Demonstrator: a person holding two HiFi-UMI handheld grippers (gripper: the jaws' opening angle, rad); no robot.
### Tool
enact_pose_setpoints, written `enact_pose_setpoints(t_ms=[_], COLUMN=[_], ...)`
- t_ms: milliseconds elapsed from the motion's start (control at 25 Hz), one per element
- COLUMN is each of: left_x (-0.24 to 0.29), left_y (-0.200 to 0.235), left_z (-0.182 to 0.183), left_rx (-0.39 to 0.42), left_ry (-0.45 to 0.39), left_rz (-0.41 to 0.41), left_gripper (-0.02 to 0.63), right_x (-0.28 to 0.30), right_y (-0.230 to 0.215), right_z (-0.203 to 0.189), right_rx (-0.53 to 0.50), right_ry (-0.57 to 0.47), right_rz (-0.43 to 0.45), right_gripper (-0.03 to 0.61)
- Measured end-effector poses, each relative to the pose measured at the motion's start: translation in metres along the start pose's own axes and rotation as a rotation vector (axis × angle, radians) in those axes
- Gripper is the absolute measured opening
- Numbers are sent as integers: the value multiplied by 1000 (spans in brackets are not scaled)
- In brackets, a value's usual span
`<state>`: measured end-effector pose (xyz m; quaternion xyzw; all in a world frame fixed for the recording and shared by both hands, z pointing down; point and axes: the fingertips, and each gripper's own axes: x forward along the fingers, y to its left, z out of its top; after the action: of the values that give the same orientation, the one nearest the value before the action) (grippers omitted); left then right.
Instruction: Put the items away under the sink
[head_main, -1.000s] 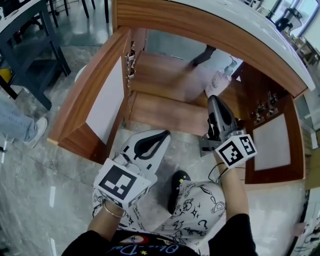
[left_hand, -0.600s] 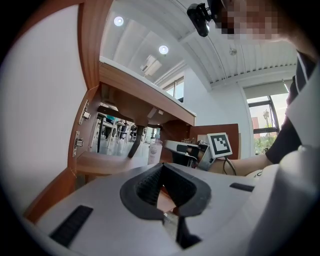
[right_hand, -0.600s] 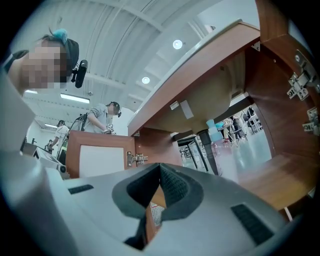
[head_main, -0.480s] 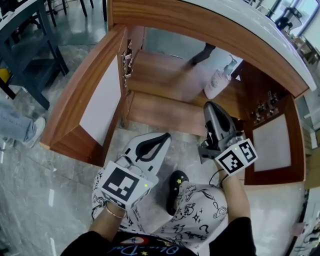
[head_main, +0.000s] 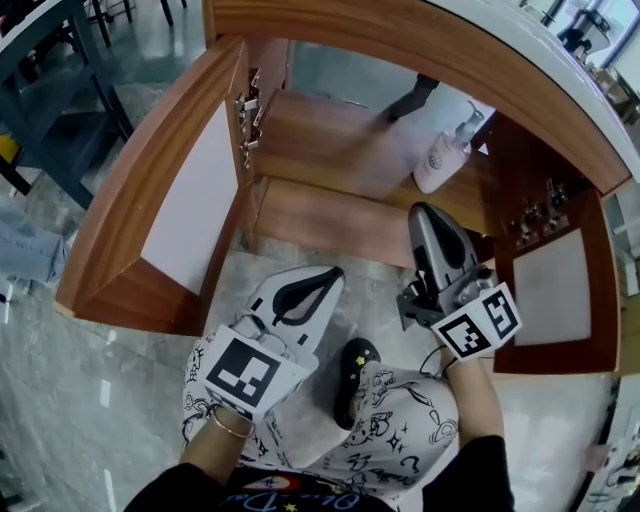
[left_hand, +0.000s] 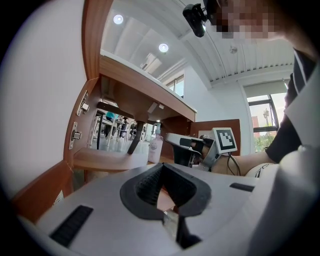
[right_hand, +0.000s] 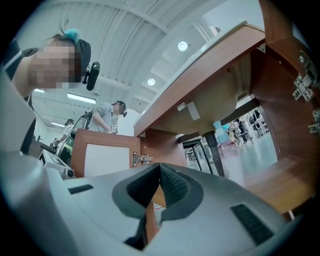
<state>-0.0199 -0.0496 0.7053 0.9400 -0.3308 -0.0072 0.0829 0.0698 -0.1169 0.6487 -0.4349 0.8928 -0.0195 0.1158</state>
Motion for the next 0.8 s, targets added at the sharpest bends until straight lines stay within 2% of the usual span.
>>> enact_pose_setpoints(t_ms=[320,520,800], left_x=[4,8,19], left_y=[5,14,19], left_z=[1,2,-4], left_rx=[14,19,6], left_ry=[-1,-7,-7], left_rz=[13,25,16], left_gripper=[8,8,8], right_x=[16,32,41], right_y=[-7,5,6], right_z=[-4,-13,-15], right_rx=[56,13,-19], right_ry=[-25,12,37], right_rz=[23,81,93], right_gripper=[8,8,8])
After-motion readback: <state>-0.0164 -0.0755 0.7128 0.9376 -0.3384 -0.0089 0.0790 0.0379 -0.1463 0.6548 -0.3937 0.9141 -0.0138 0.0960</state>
